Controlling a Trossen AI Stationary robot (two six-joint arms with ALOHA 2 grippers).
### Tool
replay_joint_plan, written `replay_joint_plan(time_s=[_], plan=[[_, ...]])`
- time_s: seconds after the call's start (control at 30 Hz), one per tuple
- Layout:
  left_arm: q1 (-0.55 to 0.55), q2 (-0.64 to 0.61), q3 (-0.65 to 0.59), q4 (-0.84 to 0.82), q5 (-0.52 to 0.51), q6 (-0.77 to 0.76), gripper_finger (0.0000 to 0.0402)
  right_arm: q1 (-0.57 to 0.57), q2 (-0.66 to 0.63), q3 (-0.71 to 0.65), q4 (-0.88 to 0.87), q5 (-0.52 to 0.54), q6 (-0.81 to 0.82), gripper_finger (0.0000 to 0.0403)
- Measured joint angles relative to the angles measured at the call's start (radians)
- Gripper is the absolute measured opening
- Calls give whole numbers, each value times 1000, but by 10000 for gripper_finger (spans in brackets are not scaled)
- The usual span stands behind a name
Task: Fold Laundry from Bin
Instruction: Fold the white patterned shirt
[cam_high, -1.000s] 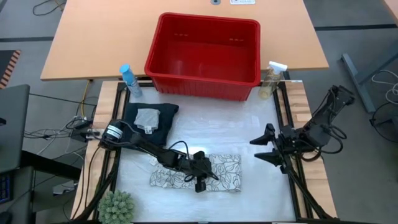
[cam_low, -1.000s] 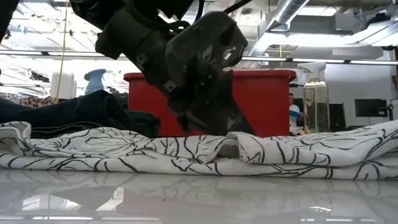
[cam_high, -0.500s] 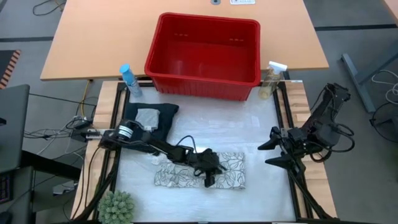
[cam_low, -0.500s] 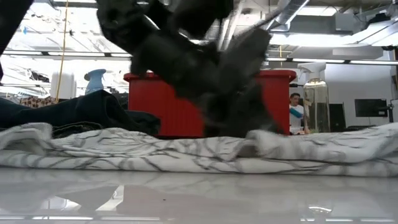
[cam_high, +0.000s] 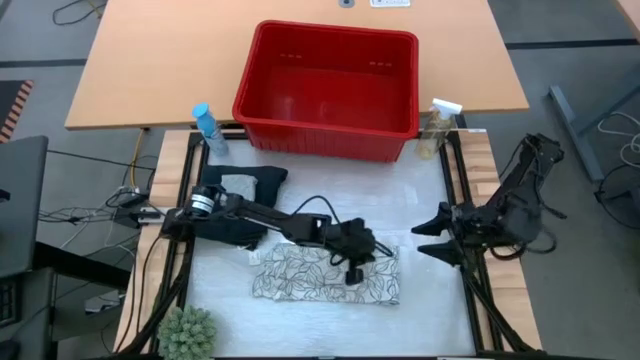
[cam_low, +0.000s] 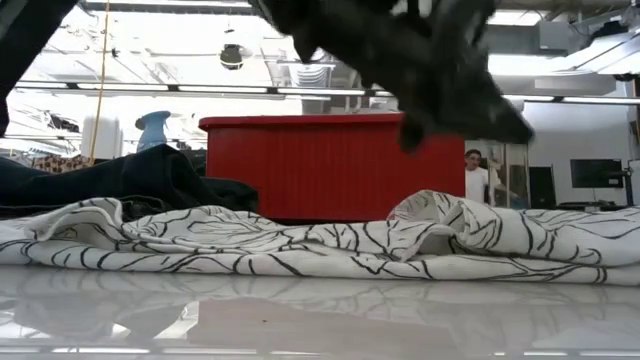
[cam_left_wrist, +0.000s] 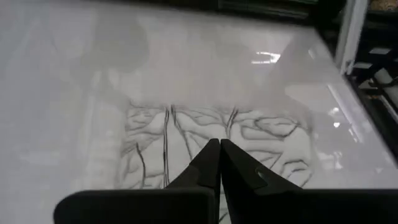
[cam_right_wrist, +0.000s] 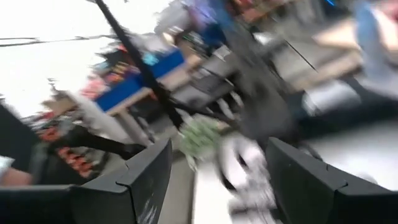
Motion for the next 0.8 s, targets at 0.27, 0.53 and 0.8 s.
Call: replay_joint_plan(time_s=[0.27, 0.53, 0.8], plan=[[-13, -113, -28, -291, 11, 28, 0, 7, 69, 0, -428, 120, 587, 285], [-151, -124, -146, -31, -75, -22, 0, 100, 154, -1, -411, 196, 653, 285], [-159, -126, -224, 11, -218, -52, 0, 133, 245, -1, -406, 253, 754, 285]])
